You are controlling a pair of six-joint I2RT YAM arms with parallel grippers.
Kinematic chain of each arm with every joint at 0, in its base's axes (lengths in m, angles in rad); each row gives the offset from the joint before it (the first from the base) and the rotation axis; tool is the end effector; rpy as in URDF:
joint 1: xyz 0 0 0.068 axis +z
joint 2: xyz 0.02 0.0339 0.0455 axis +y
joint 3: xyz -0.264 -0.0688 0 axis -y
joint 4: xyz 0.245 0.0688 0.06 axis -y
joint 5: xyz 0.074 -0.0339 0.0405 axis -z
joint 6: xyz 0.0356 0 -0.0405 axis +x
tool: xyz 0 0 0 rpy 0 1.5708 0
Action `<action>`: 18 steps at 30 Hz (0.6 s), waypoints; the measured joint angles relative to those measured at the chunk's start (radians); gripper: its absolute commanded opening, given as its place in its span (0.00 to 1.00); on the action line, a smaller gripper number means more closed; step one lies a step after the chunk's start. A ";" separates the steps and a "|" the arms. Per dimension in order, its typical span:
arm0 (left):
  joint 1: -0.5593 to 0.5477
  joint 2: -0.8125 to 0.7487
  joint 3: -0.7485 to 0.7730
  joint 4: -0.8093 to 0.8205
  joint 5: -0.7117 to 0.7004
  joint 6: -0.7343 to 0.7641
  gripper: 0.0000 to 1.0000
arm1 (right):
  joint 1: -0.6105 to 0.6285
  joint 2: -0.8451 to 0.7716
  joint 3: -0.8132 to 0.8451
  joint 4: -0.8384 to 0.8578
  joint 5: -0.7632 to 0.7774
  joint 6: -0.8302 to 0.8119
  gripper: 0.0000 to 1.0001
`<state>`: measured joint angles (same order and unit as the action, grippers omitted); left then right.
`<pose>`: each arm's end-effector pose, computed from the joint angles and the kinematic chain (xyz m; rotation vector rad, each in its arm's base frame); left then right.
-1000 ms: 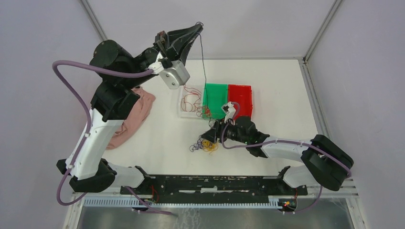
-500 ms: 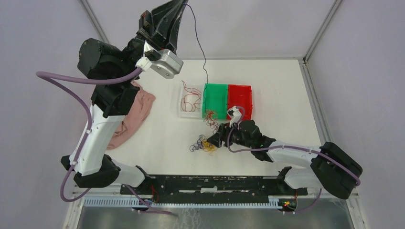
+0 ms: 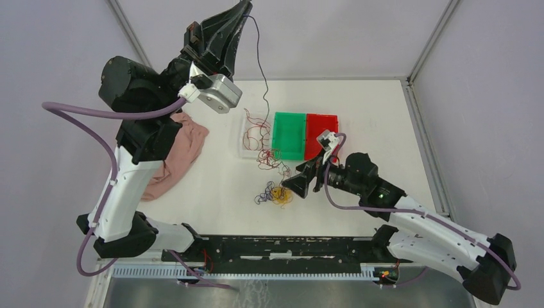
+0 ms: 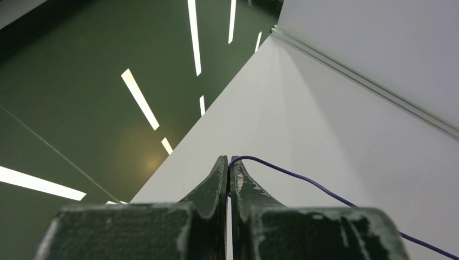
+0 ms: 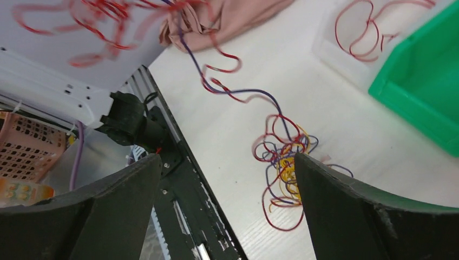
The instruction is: Untangle the cables
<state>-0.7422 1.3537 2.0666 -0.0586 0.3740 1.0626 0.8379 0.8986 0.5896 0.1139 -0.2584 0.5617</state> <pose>0.1344 -0.1409 0.6421 0.9253 0.2884 0.1236 0.1361 0.1648 0.2817 -0.4680 1.8761 1.2086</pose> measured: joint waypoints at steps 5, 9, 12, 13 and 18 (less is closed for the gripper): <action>0.000 -0.008 -0.023 -0.048 0.023 0.000 0.03 | 0.000 -0.061 0.126 -0.110 -0.026 -0.068 0.99; -0.002 -0.011 -0.033 -0.092 0.046 0.000 0.03 | 0.000 -0.002 0.303 -0.160 -0.062 -0.121 0.96; -0.003 -0.012 -0.034 -0.117 0.058 0.000 0.03 | 0.000 0.075 0.434 -0.163 -0.089 -0.154 0.92; -0.004 -0.014 -0.034 -0.123 0.066 0.000 0.03 | 0.000 0.103 0.475 -0.164 -0.098 -0.166 0.90; -0.006 -0.021 -0.039 -0.134 0.081 -0.001 0.03 | 0.000 0.238 0.616 -0.164 -0.108 -0.203 0.78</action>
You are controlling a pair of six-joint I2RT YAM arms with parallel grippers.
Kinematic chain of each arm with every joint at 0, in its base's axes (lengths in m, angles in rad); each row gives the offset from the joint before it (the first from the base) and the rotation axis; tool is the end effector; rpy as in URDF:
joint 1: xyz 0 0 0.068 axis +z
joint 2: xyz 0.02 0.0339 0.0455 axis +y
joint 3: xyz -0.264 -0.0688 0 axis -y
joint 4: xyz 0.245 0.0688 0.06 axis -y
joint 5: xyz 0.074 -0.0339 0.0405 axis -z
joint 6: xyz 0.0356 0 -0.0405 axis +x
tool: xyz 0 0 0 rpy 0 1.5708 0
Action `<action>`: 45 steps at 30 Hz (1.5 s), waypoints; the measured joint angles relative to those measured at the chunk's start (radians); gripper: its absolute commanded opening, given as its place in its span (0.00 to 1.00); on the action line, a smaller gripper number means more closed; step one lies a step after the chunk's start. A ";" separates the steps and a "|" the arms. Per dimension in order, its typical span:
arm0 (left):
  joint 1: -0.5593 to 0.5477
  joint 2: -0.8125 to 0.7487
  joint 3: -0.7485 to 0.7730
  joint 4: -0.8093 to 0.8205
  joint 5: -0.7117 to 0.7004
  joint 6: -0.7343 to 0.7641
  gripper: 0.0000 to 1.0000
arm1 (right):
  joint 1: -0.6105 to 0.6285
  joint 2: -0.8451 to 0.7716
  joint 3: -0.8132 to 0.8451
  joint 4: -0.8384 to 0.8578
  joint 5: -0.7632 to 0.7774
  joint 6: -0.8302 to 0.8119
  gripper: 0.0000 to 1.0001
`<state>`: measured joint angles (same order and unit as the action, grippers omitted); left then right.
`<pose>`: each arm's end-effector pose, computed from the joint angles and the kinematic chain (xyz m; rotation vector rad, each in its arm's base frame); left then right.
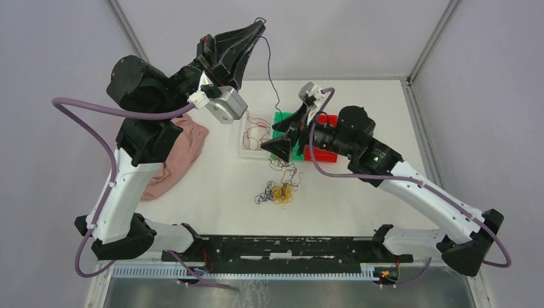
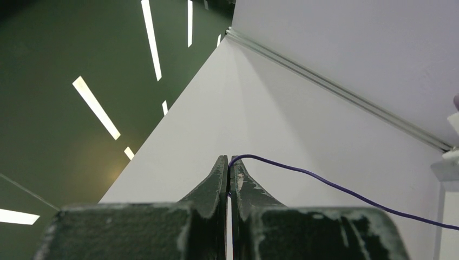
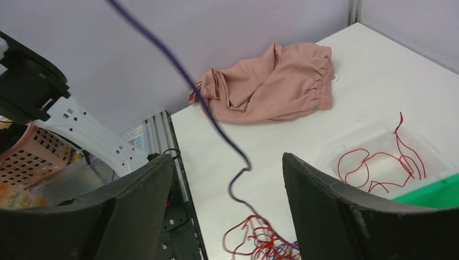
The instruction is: Untangle the cables
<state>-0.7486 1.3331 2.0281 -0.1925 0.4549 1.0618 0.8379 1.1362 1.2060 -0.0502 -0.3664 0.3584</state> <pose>0.1362 -0.1479 0.6241 1.0757 0.3241 0.0367 0.1620 0.1990 0.4320 -0.6984 1.5370 1.2066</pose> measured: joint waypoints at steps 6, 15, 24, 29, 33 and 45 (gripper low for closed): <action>0.000 -0.003 0.000 0.000 0.010 0.000 0.03 | 0.000 0.097 0.020 -0.005 0.005 -0.008 0.67; -0.005 0.008 0.034 -0.001 0.023 0.000 0.03 | 0.000 0.108 -0.086 0.042 0.026 0.005 0.65; -0.006 0.030 0.088 0.000 0.024 0.000 0.03 | 0.000 0.145 -0.332 0.228 0.045 0.127 0.58; -0.006 0.043 0.104 0.006 0.024 0.000 0.03 | 0.000 0.164 -0.418 0.306 0.080 0.179 0.57; -0.006 0.056 0.115 0.032 0.015 0.003 0.03 | 0.000 0.171 -0.463 0.363 0.103 0.203 0.58; -0.006 0.159 0.286 0.270 -0.080 0.088 0.03 | 0.000 0.240 -0.631 0.491 0.153 0.268 0.62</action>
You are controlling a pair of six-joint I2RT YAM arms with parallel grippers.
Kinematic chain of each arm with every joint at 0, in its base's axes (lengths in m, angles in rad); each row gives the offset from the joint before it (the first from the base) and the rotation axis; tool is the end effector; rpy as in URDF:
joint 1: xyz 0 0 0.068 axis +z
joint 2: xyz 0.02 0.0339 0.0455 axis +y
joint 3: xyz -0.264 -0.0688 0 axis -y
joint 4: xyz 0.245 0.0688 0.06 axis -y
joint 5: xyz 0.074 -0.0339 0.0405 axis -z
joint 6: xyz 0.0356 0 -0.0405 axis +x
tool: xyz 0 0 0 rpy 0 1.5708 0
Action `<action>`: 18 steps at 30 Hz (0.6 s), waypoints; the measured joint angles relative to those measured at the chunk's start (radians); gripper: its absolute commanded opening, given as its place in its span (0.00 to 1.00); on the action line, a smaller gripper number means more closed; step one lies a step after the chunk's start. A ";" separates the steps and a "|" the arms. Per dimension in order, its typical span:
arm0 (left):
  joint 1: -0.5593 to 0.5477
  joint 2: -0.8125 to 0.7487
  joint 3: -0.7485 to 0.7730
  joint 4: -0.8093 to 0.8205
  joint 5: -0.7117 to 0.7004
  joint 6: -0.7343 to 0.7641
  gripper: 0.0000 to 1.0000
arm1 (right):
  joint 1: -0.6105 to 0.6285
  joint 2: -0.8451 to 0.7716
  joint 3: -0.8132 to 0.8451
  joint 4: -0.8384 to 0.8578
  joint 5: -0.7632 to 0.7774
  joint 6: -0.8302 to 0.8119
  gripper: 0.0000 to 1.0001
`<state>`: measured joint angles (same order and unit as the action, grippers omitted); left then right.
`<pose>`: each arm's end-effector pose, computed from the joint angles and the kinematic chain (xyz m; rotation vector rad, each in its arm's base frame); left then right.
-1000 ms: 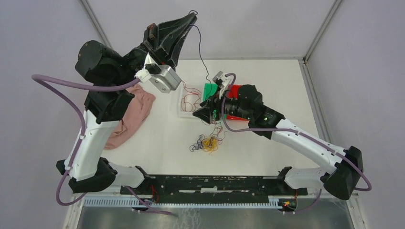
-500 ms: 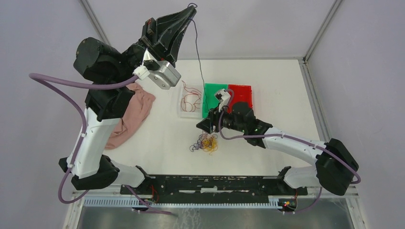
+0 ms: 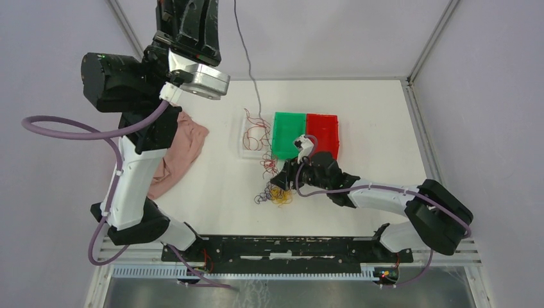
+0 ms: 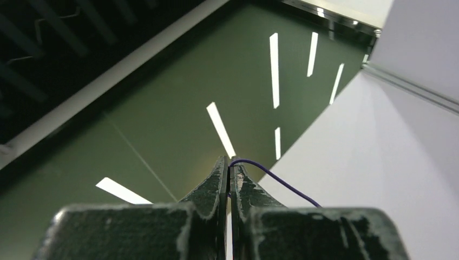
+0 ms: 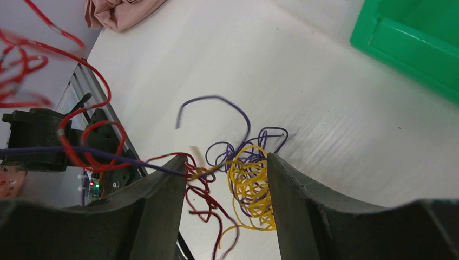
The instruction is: Untangle the cables
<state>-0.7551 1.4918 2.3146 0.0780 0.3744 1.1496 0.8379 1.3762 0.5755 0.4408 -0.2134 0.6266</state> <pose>0.1282 -0.1386 0.6811 0.7498 0.0905 0.2502 0.1847 0.2164 0.2001 -0.3772 2.0771 1.1419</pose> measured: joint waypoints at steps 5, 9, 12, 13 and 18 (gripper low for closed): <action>0.000 0.031 0.051 0.090 -0.018 0.045 0.03 | 0.000 0.017 -0.041 0.047 0.015 0.029 0.63; -0.002 0.085 0.138 0.143 -0.030 0.110 0.03 | 0.000 0.034 -0.066 0.082 0.036 0.049 0.67; -0.005 0.127 0.204 0.184 -0.027 0.174 0.03 | 0.000 0.059 -0.078 0.080 0.063 0.066 0.69; -0.005 0.133 0.214 0.196 -0.024 0.194 0.03 | 0.000 0.069 -0.080 0.074 0.080 0.075 0.70; -0.006 0.128 0.209 0.238 -0.009 0.236 0.03 | 0.000 0.096 -0.105 0.063 0.120 0.128 0.78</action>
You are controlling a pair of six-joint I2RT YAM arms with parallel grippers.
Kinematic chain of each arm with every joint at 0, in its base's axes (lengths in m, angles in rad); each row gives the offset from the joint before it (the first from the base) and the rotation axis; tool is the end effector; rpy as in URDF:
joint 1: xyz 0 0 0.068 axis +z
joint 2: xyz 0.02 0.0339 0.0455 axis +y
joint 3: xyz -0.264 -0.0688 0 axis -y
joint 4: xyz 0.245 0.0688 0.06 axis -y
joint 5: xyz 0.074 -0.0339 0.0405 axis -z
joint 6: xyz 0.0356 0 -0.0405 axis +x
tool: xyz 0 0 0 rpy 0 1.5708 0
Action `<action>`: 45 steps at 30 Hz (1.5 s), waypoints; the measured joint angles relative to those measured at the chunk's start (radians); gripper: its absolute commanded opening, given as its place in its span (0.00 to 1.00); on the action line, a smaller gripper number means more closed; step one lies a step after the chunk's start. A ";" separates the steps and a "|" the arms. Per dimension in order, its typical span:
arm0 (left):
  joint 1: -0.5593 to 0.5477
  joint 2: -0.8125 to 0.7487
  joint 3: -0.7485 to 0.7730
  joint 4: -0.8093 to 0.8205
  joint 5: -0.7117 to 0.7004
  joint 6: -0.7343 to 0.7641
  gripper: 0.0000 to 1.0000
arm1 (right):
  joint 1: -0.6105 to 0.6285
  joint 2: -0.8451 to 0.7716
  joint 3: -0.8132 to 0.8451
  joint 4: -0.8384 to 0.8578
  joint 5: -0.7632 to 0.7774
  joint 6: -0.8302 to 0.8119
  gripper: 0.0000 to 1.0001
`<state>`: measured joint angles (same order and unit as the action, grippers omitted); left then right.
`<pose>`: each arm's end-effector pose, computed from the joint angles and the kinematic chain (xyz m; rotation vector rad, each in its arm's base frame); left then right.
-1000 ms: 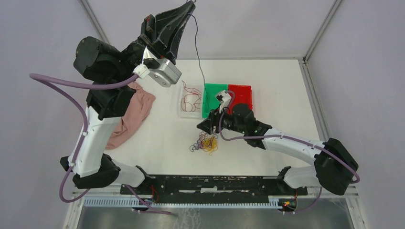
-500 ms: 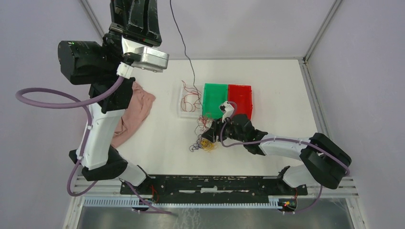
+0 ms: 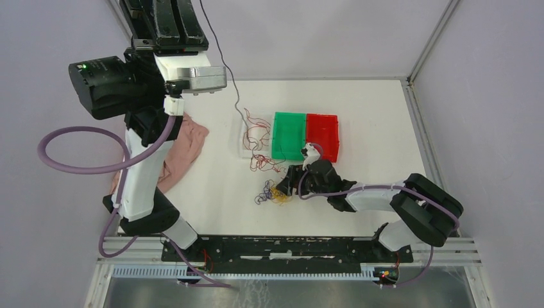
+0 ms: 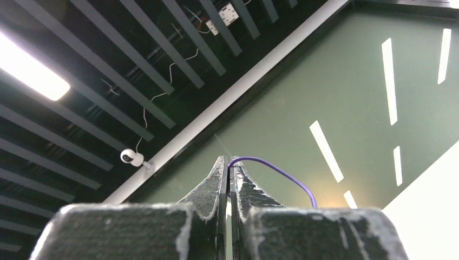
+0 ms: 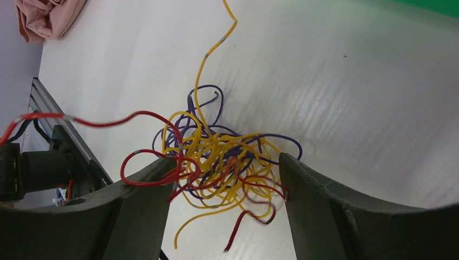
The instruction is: Untangle the cables
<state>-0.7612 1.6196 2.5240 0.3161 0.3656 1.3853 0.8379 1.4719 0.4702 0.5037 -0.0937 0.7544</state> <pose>0.1172 -0.1292 0.7076 0.4831 -0.1546 0.5468 0.1799 0.2049 0.1499 -0.1564 2.2430 1.0287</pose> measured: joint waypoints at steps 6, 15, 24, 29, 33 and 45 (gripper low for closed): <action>-0.001 -0.132 -0.206 -0.030 -0.075 -0.067 0.03 | 0.000 -0.179 -0.013 -0.092 -0.030 -0.055 0.91; -0.003 -0.297 -0.523 -0.187 -0.175 -0.204 0.03 | 0.000 -0.541 0.277 -0.437 -0.134 -0.368 1.00; -0.004 -0.292 -0.548 -0.283 -0.207 -0.266 0.03 | 0.000 -0.428 0.439 -0.482 -0.266 -0.448 0.96; -0.004 -0.299 -0.552 -0.305 -0.208 -0.278 0.03 | 0.000 -0.272 0.539 -0.459 -0.298 -0.449 0.86; -0.004 -0.309 -0.558 -0.327 -0.208 -0.281 0.03 | 0.000 -0.200 0.576 -0.454 -0.275 -0.460 0.50; -0.004 -0.546 -0.938 -0.564 -0.240 -0.575 0.23 | 0.000 -0.272 0.578 -0.458 -0.166 -0.510 0.01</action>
<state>-0.7654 1.0733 1.5860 -0.2478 0.1257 0.8108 0.8379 1.2003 1.0477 0.0456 -0.2592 0.2440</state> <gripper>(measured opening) 0.179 0.019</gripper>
